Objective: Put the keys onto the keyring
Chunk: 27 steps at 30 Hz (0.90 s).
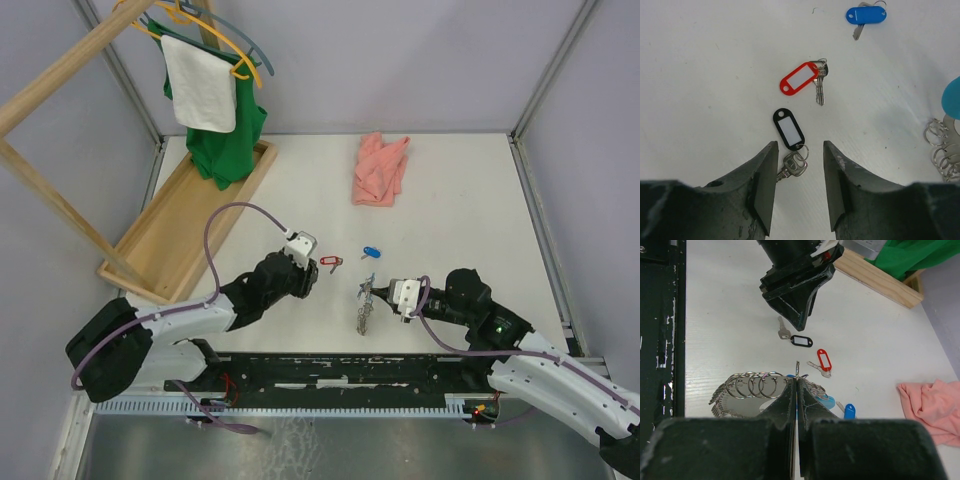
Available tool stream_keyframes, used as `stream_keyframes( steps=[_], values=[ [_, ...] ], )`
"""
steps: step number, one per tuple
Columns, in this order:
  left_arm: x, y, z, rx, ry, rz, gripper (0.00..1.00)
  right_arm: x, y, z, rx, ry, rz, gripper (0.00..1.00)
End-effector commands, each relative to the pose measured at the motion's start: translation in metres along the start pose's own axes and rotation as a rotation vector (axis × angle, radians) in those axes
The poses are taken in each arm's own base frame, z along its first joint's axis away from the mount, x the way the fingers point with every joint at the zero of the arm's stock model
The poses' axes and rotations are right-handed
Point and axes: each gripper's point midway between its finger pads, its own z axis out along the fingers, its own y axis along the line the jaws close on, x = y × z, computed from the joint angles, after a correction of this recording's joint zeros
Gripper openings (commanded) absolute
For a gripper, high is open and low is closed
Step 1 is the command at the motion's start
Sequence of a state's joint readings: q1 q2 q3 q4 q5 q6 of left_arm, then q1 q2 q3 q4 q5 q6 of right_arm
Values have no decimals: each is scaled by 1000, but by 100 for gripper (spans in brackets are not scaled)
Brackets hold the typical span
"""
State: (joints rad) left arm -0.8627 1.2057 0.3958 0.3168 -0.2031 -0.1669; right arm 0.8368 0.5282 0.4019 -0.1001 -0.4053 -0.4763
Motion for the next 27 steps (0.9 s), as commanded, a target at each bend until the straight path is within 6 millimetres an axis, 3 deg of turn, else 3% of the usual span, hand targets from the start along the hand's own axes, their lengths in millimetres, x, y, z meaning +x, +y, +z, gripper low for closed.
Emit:
stream_keyframes(
  steps=[1, 5, 12, 15, 27],
  values=[
    [-7, -3, -5, -22, 111, -111, 50, -32, -18, -4, 51, -80, -43, 1],
    [3, -9, -1, -38, 260, -129, 52, -33, -18, -5, 50, -79, -42, 1],
    [21, -9, 10, -80, 425, -114, 42, -32, -18, -5, 51, -77, -40, 1],
    [21, -9, 16, -89, 443, -99, 38, -32, -18, -5, 52, -77, -42, 1],
    [24, -10, 27, -102, 472, -52, 39, -30, -18, -4, 51, -69, -36, 1]
  ],
)
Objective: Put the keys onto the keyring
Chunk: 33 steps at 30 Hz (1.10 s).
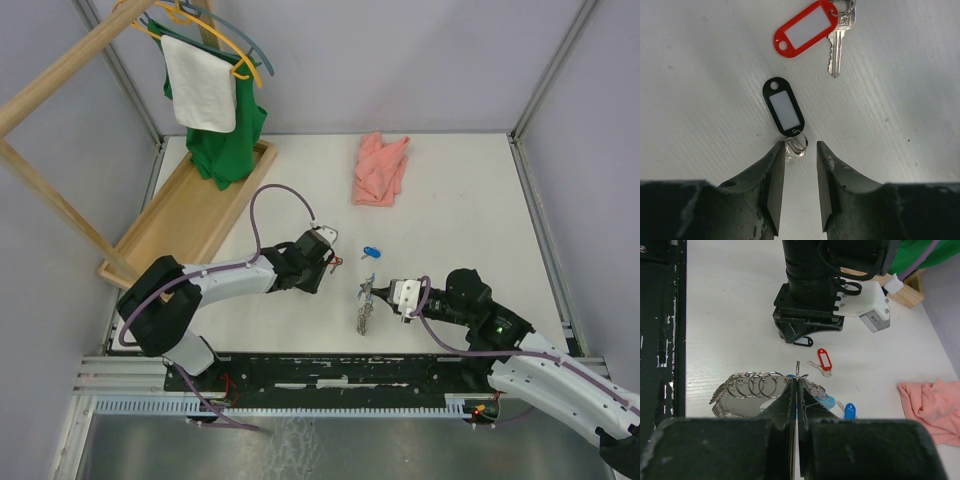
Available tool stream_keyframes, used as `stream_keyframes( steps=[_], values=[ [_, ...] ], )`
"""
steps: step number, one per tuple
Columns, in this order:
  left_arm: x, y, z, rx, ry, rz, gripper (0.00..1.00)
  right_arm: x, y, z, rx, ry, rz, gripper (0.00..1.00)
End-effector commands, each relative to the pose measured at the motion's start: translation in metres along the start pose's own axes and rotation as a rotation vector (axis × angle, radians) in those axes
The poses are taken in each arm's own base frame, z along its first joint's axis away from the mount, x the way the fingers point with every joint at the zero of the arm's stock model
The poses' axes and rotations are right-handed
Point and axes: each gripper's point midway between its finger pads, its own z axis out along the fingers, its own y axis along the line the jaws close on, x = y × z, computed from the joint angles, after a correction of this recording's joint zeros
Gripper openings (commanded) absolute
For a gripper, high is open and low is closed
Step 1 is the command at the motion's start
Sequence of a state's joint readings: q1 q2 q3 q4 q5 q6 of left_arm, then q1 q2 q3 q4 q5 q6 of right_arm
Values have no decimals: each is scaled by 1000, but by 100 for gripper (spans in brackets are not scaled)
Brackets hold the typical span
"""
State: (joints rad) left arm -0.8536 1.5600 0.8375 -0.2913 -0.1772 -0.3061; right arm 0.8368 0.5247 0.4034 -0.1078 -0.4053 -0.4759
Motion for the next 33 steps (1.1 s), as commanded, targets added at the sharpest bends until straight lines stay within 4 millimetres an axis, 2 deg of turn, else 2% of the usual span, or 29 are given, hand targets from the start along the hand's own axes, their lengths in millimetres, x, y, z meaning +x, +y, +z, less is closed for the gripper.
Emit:
stream_keyframes(
  steps=[1, 7, 16, 22, 26, 33],
  values=[
    [-15, -6, -1, 0, -28, -9, 39, -30, -18, -3, 52, -71, -37, 1],
    [-15, -6, 5, -14, -17, 9, 36, -29, -18, -3, 52, -69, -36, 1],
    [-14, -4, 8, -32, -7, 26, 24, -30, -18, -3, 56, -71, -34, 1],
    [-13, -1, 2, -37, -12, 26, 14, -30, -18, -3, 53, -73, -32, 1],
    [-15, 1, -4, -43, -22, 28, 3, -30, -18, -3, 51, -77, -32, 1],
    [-23, 5, -19, -27, -97, 57, 3, -32, -17, -2, 40, -77, -34, 1]
  ],
)
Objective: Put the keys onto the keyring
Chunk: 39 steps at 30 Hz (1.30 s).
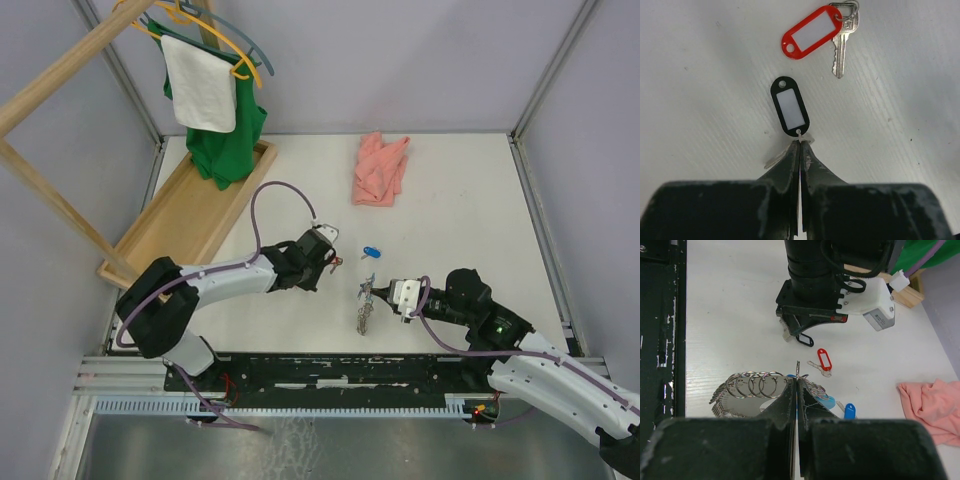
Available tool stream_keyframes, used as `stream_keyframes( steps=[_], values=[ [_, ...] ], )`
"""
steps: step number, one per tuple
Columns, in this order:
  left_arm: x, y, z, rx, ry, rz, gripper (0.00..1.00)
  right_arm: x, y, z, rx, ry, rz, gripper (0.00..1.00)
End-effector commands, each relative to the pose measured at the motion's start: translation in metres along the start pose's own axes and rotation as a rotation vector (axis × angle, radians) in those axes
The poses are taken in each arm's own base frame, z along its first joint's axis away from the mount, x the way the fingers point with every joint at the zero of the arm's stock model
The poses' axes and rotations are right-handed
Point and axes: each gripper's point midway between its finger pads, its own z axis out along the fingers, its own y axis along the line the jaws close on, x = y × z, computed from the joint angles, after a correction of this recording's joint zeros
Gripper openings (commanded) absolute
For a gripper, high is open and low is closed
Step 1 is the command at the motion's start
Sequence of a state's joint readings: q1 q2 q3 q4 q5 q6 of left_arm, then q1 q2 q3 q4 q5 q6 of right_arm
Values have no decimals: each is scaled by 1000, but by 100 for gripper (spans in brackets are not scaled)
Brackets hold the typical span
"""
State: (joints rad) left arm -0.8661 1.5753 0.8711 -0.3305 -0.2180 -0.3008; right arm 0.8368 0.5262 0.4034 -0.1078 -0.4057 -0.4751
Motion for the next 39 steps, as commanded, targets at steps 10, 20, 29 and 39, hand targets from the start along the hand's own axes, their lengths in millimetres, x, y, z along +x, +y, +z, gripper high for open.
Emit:
stream_keyframes(
  steps=[10, 20, 29, 39],
  values=[
    [-65, -13, -72, 212, -556, 64, 3, -40, -14, -3, 16, -99, -29, 1],
    [-87, -22, -128, 346, -941, 184, 3, -50, -16, 4, 14, -135, 45, 1],
    [-78, -43, -159, 442, -1234, 551, 3, -41, -34, 12, 106, -127, 41, 1],
    [-70, -74, -181, 570, -1344, 859, 3, -32, -10, 24, -151, -24, -150, 1]
  ],
)
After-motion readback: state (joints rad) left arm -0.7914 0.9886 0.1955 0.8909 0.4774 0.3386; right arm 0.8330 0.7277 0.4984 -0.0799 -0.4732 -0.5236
